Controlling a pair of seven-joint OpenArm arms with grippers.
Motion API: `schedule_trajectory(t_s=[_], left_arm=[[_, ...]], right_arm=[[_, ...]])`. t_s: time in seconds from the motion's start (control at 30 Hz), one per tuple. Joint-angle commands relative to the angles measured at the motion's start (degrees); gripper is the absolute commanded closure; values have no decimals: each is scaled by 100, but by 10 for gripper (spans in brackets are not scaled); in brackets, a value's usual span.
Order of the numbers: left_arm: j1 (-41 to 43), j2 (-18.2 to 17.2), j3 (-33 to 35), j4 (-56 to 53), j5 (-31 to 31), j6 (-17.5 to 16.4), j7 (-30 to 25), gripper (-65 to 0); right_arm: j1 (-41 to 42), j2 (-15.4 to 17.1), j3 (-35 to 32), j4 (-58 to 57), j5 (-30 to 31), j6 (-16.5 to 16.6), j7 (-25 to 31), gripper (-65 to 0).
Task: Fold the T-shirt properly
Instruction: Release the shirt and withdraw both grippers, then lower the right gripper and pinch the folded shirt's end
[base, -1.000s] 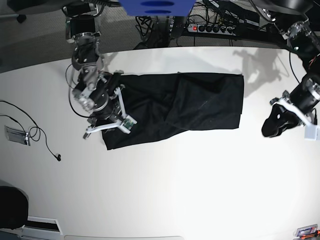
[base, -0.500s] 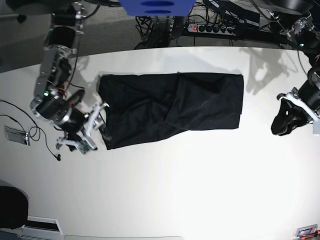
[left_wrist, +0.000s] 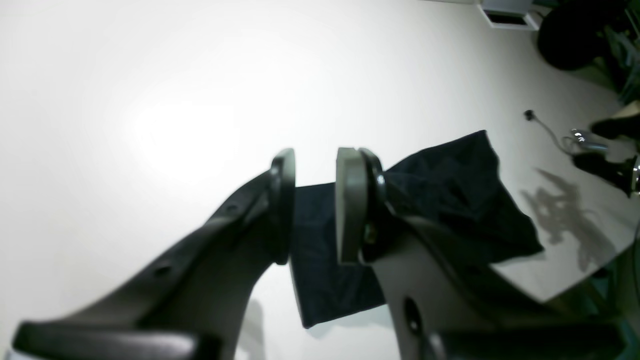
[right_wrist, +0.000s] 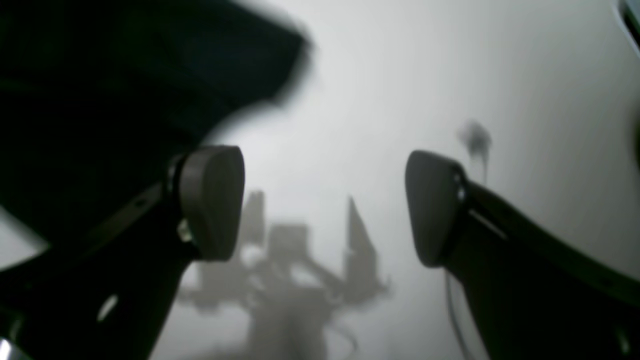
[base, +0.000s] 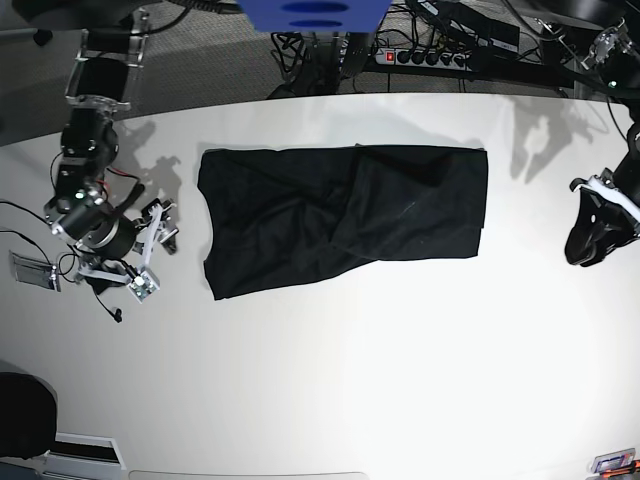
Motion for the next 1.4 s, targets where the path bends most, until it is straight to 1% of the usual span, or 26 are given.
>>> schedule_trajectory(t_s=[0.0, 0.07, 0.13, 0.23, 0.27, 0.3, 0.37, 0.4, 0.43, 0.5, 0.53, 0.57, 0.6, 0.63, 0.67, 0.73, 0.83, 0.87, 0.9, 1.0, 1.13, 1.2, 1.3, 1.37], left_arm=[[37, -109, -79, 83, -90, -26, -102, -145], [72, -109, -88, 83, -90, -26, -102, -145], [81, -109, -88, 83, -90, -26, -102, -145], [81, -109, -88, 83, -90, -26, -102, -145], [81, -109, -88, 83, -90, -26, -102, -145], [81, -109, -88, 83, -90, -26, -102, -145], [81, -109, -88, 83, -90, -26, -102, -145], [81, -109, -88, 83, -90, -26, -102, -145], [81, -109, -88, 83, -90, -26, -102, -145], [81, -109, -88, 83, -90, -26, -102, -145], [81, -109, -88, 83, -90, -26, -102, -145], [81, -109, -88, 83, -90, -26, -102, -145], [81, -109, -88, 83, -90, -26, -102, -145], [81, -109, -88, 83, -90, -26, -102, -145], [81, -109, -88, 83, -90, -26, -102, -145], [81, -109, -88, 83, -90, -26, -102, -145], [81, -109, -88, 83, -81, -26, -102, -145], [81, -109, -88, 83, -81, -26, -102, -145], [81, -109, -88, 83, -81, -26, -102, -145], [81, -109, -97, 83, -72, -26, -102, -145], [160, -109, -97, 75, -64, -17, -102, -145], [186, -109, -97, 75, -72, -17, -102, -145], [186, -109, -97, 75, -72, -17, -102, -145], [186, -109, -97, 75, -81, -17, -102, -145]], right_arm=[[80, -185, 19, 108, -144, 25, 112, -482], [80, -502, 37, 108, -892, 25, -20, -482], [80, -862, 46, 126, -1463, 25, -108, -482], [80, -1390, 55, 222, -2210, 16, -99, -482], [80, -1548, 107, 266, -2386, 16, -82, -482], [80, -1671, 239, 345, -2430, 16, 15, -482], [80, -1794, 521, 468, -2421, 47, 103, -482], [80, -1812, 600, 477, -2289, 47, 59, -482], [80, -1812, 670, 477, -2008, 47, -20, -482], [116, -1803, 828, 468, -1155, 47, -416, -482], [168, -1803, 1022, 451, -689, 47, -578, -482], [291, -1803, 1268, 451, -276, 47, -578, -482], [406, -1803, 1514, 442, -12, 47, -578, -482], [520, -1803, 1743, 442, 146, -36, -578, -482], [581, -1803, 1910, 442, 181, -203, -578, -482], [599, -1803, 2138, 451, 181, -731, -578, -482], [617, -1803, 2235, 451, 199, -1504, -578, -482], [625, -1829, 2235, 451, 207, -1680, -578, -482], [625, -1873, 2235, 451, 207, -1768, -578, -482], [608, -2146, 2252, 451, 216, -1865, -578, -482], [625, -2339, 2349, 451, 234, -1856, -578, -482], [625, -2366, 2411, 442, 392, -1856, -578, -482], [625, -2357, 2419, 433, 796, -1865, -578, -482], [625, -2357, 2419, 389, 858, -1865, -578, -482]])
